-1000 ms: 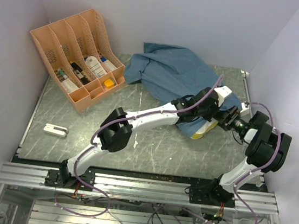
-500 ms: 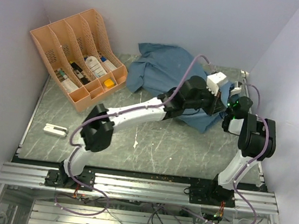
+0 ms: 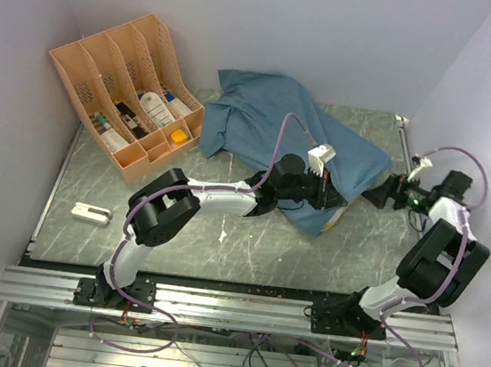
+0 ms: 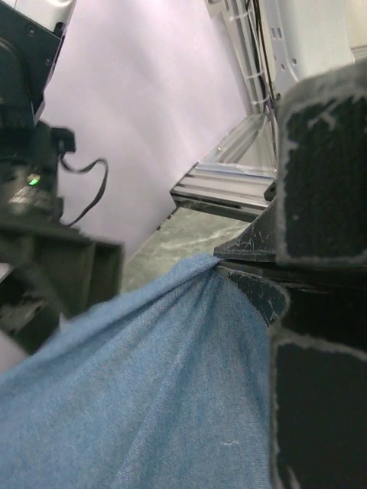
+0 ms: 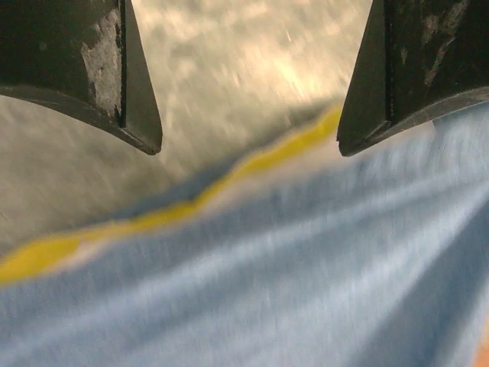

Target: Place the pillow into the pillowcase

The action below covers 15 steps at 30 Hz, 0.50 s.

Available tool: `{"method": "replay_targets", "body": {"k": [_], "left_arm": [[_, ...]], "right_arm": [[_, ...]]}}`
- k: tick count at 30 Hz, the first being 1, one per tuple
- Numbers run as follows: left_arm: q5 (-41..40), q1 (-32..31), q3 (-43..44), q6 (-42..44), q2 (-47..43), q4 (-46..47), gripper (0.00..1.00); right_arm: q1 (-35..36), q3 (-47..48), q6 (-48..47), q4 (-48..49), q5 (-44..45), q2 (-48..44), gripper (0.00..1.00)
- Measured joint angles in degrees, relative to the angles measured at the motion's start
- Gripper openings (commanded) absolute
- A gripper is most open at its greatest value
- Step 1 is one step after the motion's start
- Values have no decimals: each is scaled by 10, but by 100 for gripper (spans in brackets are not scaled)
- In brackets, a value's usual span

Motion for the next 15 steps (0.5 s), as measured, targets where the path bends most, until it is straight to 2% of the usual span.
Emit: {"method": "replay_targets", "body": {"k": [5, 8, 11, 15], "left_arm": [[16, 10, -7, -42, 10, 61, 7], [19, 14, -7, -43, 9, 68, 7], [18, 7, -1, -20, 9, 40, 7], [2, -17, 23, 27, 10, -24, 7]], "right_arm": [[-119, 48, -360, -308, 9, -7, 100], [-184, 83, -506, -455, 17, 25, 100], [-212, 132, -582, -539, 10, 44, 100], [-186, 172, -594, -551, -24, 40, 100]]}}
